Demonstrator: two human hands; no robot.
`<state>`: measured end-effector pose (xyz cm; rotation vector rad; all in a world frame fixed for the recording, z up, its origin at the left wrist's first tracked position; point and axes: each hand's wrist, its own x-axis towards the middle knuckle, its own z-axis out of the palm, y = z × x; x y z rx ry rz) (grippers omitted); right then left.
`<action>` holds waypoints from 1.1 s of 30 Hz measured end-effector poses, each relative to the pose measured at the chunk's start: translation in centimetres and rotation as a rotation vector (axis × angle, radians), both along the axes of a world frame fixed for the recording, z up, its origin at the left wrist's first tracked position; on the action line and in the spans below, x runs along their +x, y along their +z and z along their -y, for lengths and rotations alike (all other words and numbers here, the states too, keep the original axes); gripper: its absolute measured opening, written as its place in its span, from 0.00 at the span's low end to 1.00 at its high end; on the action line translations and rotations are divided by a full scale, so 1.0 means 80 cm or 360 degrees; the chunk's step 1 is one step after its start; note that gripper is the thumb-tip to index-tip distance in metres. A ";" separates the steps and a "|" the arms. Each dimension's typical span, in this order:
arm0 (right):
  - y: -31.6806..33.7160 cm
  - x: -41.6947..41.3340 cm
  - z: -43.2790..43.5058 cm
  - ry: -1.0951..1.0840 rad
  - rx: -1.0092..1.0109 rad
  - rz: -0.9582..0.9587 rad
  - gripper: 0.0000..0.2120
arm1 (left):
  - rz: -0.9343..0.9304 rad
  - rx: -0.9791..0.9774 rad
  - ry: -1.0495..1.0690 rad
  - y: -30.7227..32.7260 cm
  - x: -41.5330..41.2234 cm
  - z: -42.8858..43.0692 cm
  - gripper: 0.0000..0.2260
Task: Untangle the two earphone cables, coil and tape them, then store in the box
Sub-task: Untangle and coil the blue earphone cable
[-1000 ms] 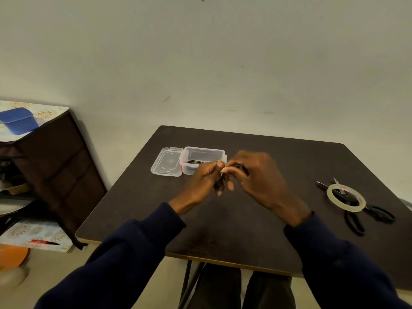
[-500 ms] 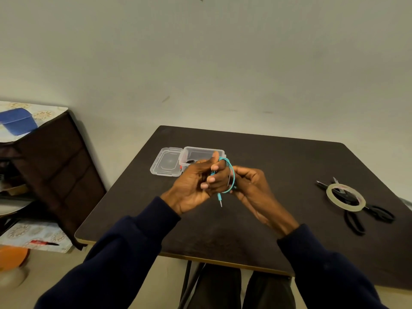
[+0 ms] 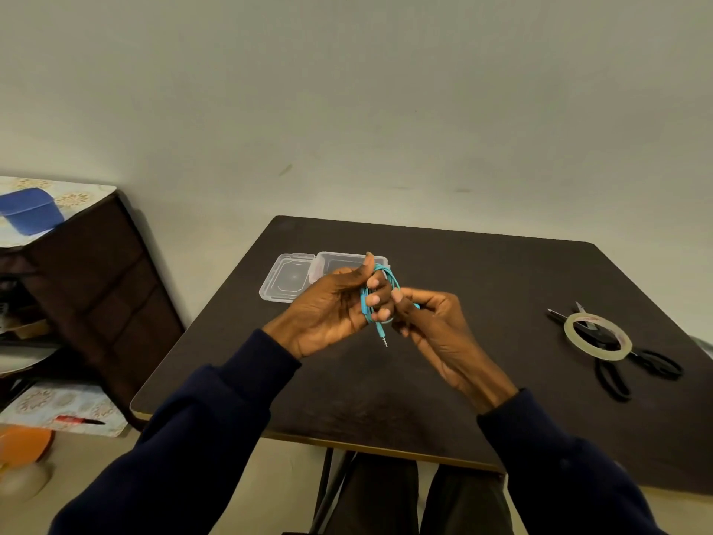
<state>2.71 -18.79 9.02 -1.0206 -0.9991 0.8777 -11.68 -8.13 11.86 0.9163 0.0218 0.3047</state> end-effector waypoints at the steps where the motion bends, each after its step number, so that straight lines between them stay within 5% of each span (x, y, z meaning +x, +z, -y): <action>1: -0.002 0.001 0.000 -0.0028 0.0009 0.0025 0.12 | -0.0021 0.0087 -0.0016 0.002 -0.001 -0.001 0.16; 10: -0.020 -0.007 -0.005 -0.0175 0.0084 -0.0014 0.11 | -0.0256 0.0764 0.0237 0.008 -0.004 0.003 0.22; 18: -0.033 -0.013 -0.025 -0.0676 0.0366 0.0394 0.06 | -0.0312 0.1496 0.0978 -0.012 0.009 0.026 0.24; 25: -0.027 -0.001 -0.021 -0.0752 0.0449 0.0709 0.06 | -0.0421 0.1852 0.1205 -0.031 0.013 0.021 0.21; 33: -0.015 0.028 0.007 -0.0269 0.0301 0.0536 0.09 | -0.0459 0.1533 0.1022 -0.015 0.003 0.021 0.16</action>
